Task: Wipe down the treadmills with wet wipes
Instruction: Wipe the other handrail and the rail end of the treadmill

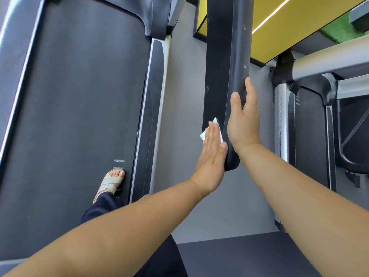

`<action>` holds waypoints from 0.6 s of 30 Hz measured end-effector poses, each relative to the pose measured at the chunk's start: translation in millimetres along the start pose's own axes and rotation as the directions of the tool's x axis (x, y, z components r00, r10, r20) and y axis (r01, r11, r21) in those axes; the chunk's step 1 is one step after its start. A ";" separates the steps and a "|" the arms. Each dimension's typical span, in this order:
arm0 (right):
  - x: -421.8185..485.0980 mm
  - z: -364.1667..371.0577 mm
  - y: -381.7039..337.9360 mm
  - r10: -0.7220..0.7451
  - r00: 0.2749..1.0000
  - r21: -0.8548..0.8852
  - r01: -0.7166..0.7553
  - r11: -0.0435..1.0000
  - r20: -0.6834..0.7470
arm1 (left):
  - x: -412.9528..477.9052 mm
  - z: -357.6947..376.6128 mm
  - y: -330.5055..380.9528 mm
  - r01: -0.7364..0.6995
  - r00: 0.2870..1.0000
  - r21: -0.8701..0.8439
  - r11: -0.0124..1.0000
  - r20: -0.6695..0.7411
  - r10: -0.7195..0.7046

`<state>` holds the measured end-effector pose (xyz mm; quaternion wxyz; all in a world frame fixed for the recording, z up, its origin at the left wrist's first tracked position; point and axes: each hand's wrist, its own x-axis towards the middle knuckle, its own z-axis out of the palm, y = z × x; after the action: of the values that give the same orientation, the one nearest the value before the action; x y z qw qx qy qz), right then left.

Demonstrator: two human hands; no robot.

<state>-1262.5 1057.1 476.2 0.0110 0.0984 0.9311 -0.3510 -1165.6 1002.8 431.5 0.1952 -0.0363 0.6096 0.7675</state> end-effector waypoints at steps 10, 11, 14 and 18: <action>0.4 0.0 1.0 -0.001 1.000 0.002 0.001 1.000 0.001 | -12.7 8.3 3.6 -0.040 0.999 0.081 0.996 -0.022 0.042; 0.0 0.2 1.0 -0.002 1.000 0.005 0.002 1.000 -0.001 | -19.0 10.9 2.1 -0.034 0.999 0.073 0.997 -0.021 0.036; -0.7 -0.6 -0.2 -0.006 1.000 0.011 0.006 1.000 -0.003 | -43.0 20.2 -0.7 -0.002 1.000 0.046 0.999 -0.016 0.003; -2.2 -1.7 -1.0 -0.012 1.000 0.006 0.012 1.000 0.021 | -55.9 30.8 3.3 0.068 0.996 -0.016 0.998 -0.061 -0.069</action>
<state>-1260.5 1057.1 478.4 0.0183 0.0893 0.9305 -0.3548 -1109.7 1017.3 458.8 0.2024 -0.0821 0.6082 0.7631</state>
